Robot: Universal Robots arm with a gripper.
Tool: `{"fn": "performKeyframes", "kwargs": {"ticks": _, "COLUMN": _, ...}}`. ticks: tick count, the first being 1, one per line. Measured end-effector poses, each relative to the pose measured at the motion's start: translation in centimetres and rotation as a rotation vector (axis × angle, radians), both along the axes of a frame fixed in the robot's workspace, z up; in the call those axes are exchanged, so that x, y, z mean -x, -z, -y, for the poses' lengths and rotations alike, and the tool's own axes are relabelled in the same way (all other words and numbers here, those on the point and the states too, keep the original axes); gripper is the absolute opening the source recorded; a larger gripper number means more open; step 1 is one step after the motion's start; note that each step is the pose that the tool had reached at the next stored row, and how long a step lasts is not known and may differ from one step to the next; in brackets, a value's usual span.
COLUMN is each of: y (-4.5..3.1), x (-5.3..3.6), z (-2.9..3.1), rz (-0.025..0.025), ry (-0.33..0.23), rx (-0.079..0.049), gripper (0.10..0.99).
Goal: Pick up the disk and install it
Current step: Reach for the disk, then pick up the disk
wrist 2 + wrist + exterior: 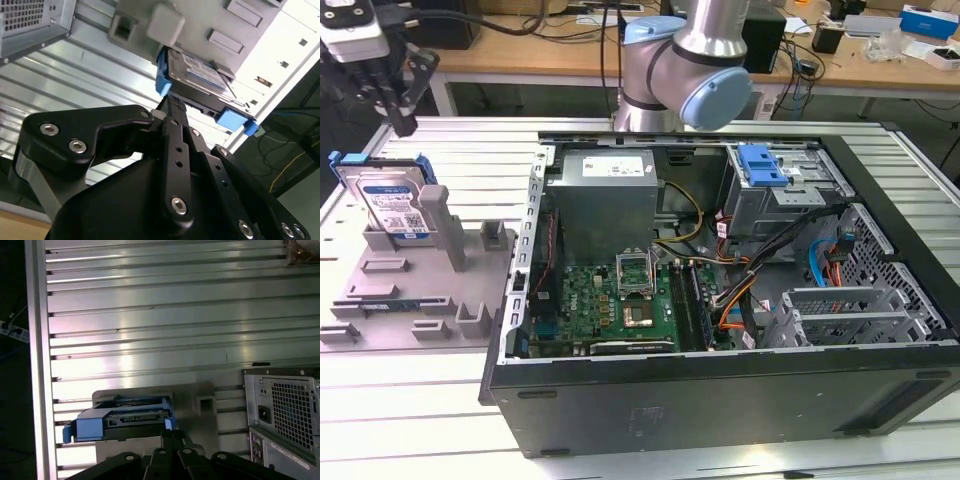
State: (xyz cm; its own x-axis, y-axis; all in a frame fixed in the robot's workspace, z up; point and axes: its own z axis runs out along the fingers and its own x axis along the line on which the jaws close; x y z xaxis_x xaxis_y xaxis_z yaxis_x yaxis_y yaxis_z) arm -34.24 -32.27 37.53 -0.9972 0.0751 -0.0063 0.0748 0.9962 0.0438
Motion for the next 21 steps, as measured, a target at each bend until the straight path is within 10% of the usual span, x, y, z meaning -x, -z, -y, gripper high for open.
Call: {"fn": "performKeyframes", "kwargs": {"ticks": 21, "y": 0.08, "x": 0.89, "z": -0.22, "rz": -0.0205, "ry": 0.0, "rx": 0.0, "gripper": 0.106}}
